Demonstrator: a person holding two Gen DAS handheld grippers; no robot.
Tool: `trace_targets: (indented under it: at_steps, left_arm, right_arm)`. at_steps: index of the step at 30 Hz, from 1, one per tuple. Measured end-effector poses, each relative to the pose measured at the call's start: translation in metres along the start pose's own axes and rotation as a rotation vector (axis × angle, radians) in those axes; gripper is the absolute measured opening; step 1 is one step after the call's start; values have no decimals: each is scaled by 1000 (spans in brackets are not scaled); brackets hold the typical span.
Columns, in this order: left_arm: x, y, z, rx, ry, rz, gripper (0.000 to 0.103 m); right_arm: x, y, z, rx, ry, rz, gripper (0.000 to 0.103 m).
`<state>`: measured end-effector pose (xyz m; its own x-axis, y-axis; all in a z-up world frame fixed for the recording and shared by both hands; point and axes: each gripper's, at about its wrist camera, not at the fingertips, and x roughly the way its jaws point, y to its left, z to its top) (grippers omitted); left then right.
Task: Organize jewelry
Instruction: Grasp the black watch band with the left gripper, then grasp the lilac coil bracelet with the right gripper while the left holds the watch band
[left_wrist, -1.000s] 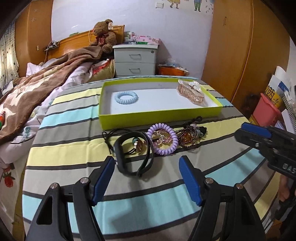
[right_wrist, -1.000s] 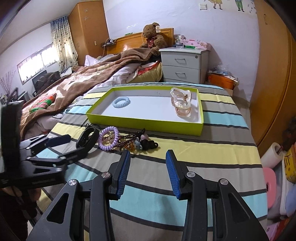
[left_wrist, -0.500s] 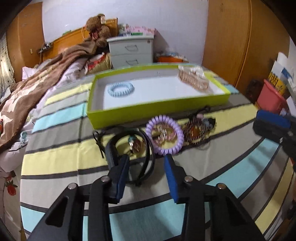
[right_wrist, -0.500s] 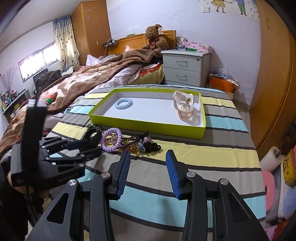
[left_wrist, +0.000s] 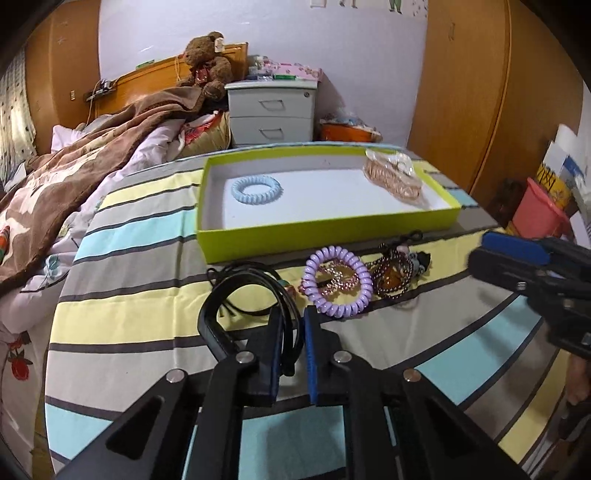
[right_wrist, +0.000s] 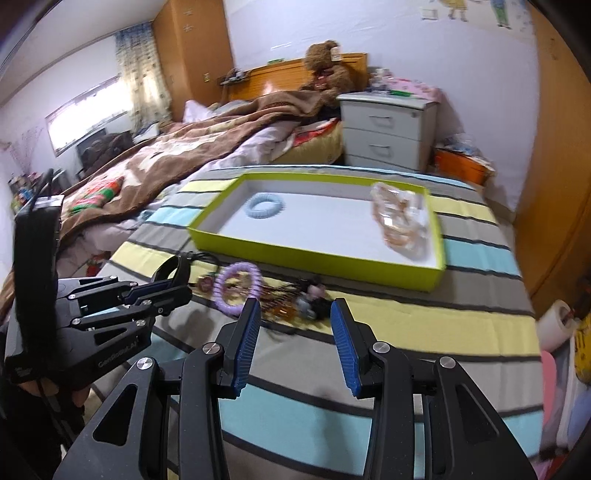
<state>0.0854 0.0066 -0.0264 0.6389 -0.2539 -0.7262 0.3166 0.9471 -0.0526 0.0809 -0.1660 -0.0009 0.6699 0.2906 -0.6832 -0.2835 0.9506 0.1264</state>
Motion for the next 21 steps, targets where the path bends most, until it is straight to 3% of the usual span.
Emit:
trace_targets:
  at_steps: [10, 14, 21]
  left_arm:
    - [-19, 20, -3, -71, -43, -19, 12]
    - [-26, 26, -5, -91, -58, -24, 12]
    - [-24, 32, -6, -112, -49, -25, 12]
  right_arm:
    - [36, 24, 22, -85, 55, 78, 41]
    - [52, 27, 28, -104, 80, 148, 41]
    - [80, 25, 31, -108, 149, 172, 41]
